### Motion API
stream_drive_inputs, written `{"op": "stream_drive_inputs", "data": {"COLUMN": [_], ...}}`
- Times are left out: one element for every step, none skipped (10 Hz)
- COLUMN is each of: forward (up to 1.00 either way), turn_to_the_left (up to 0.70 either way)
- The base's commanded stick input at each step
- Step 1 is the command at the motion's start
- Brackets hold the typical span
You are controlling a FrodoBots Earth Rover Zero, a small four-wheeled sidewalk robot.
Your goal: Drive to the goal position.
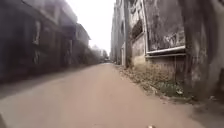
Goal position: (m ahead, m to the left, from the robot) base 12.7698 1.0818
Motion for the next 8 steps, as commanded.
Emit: {"op": "stream_drive_inputs", "data": {"forward": [1.0, 1.0, 1.0, 1.0, 1.0, 1.0, 1.0, 1.0], "turn_to_the_left": [0.13, 0.0, 0.0, 0.0, 0.0, 0.0, 0.0, 0.0]}}
